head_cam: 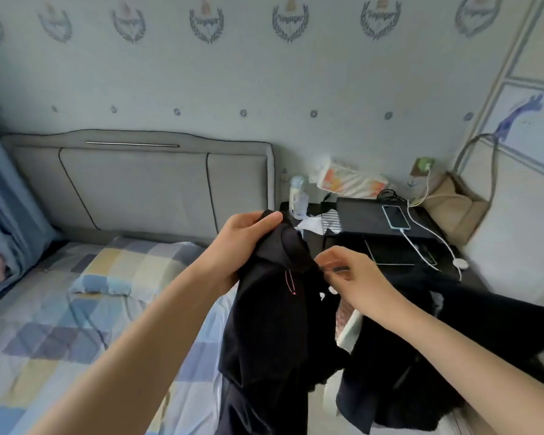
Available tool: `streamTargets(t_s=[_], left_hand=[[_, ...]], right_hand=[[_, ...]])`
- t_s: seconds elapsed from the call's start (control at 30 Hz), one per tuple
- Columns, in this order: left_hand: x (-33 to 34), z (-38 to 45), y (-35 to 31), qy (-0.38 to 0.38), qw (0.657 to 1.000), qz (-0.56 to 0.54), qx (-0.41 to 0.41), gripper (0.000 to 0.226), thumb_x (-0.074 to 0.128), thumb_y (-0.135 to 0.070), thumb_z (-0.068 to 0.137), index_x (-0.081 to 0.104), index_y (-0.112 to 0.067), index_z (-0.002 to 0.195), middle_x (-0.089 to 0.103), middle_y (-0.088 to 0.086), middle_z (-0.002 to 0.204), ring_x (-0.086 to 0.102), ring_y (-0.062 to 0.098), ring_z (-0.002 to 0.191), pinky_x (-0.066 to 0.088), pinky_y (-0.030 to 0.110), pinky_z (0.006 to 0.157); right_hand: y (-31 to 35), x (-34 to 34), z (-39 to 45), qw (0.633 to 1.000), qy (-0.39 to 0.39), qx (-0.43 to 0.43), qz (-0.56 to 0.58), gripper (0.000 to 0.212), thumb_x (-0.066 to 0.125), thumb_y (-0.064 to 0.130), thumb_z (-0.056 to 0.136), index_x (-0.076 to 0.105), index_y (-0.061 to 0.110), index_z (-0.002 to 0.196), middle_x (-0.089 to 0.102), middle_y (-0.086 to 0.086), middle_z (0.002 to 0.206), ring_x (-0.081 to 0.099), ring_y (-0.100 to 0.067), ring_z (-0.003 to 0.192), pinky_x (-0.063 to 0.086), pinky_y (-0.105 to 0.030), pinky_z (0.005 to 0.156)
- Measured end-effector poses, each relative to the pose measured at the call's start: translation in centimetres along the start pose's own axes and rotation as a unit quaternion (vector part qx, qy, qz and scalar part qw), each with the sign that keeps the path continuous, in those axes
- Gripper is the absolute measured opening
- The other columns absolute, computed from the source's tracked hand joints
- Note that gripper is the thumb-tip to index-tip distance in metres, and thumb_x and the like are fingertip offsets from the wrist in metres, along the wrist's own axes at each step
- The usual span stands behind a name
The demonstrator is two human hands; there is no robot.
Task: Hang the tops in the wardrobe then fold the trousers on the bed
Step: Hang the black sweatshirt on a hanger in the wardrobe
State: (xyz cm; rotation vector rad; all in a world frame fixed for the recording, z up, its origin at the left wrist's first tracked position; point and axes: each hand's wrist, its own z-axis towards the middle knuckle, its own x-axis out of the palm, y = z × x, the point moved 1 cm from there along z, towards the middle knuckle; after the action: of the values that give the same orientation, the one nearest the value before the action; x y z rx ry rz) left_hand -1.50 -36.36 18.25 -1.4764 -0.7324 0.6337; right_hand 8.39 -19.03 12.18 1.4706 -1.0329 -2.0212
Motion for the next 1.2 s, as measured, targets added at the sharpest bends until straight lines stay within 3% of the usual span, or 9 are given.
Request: streamTargets(t_s=[0.13,0.3,0.37,0.5,0.63,0.73,0.8,0.93,1.2], left_hand=[[7.3,1.5,-1.1,0.031,1.0,0.003,-0.003,0.03,0.057,-0.025,0.097,0.066,0.003,0.1,0.067,0.012,0.082,0.063,0.019,0.074,0.053,0.027,0.068],[14.7,2.3,-2.3,0.141,0.99,0.017,-0.012,0.027,0.059,-0.025,0.093,0.065,0.0,0.101,0.066,0.014,0.085,0.064,0.019,0.07,0.055,0.025,0.065],[17.1,2.4,-3.1,0.174,0.984,0.031,-0.018,0.029,0.06,-0.025,0.09,0.066,0.001,0.1,0.068,0.013,0.083,0.065,0.017,0.066,0.055,0.023,0.061],[20.1,3.0,-4.6,0.204,0.969,0.137,-0.029,0.044,0.066,-0.037,0.077,0.069,0.002,0.097,0.07,0.015,0.088,0.068,0.019,0.071,0.056,0.025,0.065],[23.6,4.0,-5.1,0.225,0.933,0.278,-0.033,0.049,0.07,-0.059,0.065,0.076,-0.02,0.094,0.076,0.003,0.092,0.073,0.016,0.085,0.055,0.026,0.078],[27.3,3.9,-5.0,0.28,0.888,0.365,-0.007,0.024,0.068,-0.058,0.076,0.068,-0.035,0.085,0.072,-0.019,0.077,0.069,-0.002,0.073,0.049,0.014,0.065],[29.7,3.9,-4.8,0.32,0.852,0.414,0.03,0.024,0.073,-0.055,0.075,0.063,-0.042,0.093,0.069,-0.024,0.086,0.065,-0.007,0.08,0.049,0.016,0.075],[33.3,4.7,-5.5,0.358,0.807,0.459,0.102,0.018,0.066,-0.034,0.083,0.058,-0.036,0.099,0.064,-0.015,0.097,0.062,0.002,0.09,0.046,0.018,0.076],[36.6,9.7,-12.4,0.259,0.81,0.457,0.262,0.011,0.057,-0.008,0.079,0.061,-0.011,0.07,0.057,0.001,0.067,0.055,0.017,0.067,0.038,0.024,0.06]], right_hand=[[-1.3,-6.5,-4.2,0.996,0.026,-0.026,0.077,0.035,0.057,-0.003,0.086,0.062,0.025,0.107,0.066,0.01,0.101,0.062,-0.006,0.1,0.052,-0.024,0.087],[-4.7,-11.1,-6.6,1.0,-0.012,-0.006,-0.02,0.027,0.062,0.045,0.081,0.058,0.031,0.103,0.06,0.01,0.102,0.06,-0.01,0.093,0.05,-0.032,0.083],[-6.1,-12.8,-7.6,0.999,-0.027,0.008,-0.035,0.001,0.057,0.034,0.085,0.057,0.034,0.085,0.063,0.012,0.088,0.061,-0.006,0.085,0.05,-0.027,0.075],[-7.3,-16.8,-9.5,0.996,-0.08,0.012,-0.032,0.023,0.049,0.024,0.097,0.053,0.028,0.075,0.053,0.009,0.068,0.049,-0.003,0.065,0.036,-0.022,0.06],[-6.9,-22.5,-10.4,0.984,-0.17,0.048,0.029,0.036,0.05,0.034,0.095,0.058,-0.001,0.089,0.052,-0.014,0.073,0.05,-0.017,0.067,0.035,-0.028,0.064],[-5.3,-25.7,-11.2,0.977,-0.206,0.049,0.024,0.034,0.053,0.029,0.092,0.061,-0.004,0.093,0.057,-0.024,0.082,0.051,-0.019,0.07,0.034,-0.032,0.066],[-4.0,-27.8,-11.7,0.971,-0.23,0.056,0.006,0.025,0.056,0.022,0.09,0.065,0.0,0.087,0.06,-0.024,0.084,0.052,-0.016,0.068,0.035,-0.029,0.064],[-1.1,-32.8,-13.1,0.957,-0.273,0.09,-0.039,0.021,0.06,0.019,0.084,0.066,-0.001,0.089,0.059,-0.032,0.092,0.05,-0.018,0.066,0.035,-0.029,0.065],[1.2,-39.7,-17.8,0.93,-0.301,0.165,-0.135,0.007,0.074,0.017,0.08,0.071,0.021,0.085,0.073,0.01,0.085,0.066,0.003,0.089,0.049,-0.012,0.078]])
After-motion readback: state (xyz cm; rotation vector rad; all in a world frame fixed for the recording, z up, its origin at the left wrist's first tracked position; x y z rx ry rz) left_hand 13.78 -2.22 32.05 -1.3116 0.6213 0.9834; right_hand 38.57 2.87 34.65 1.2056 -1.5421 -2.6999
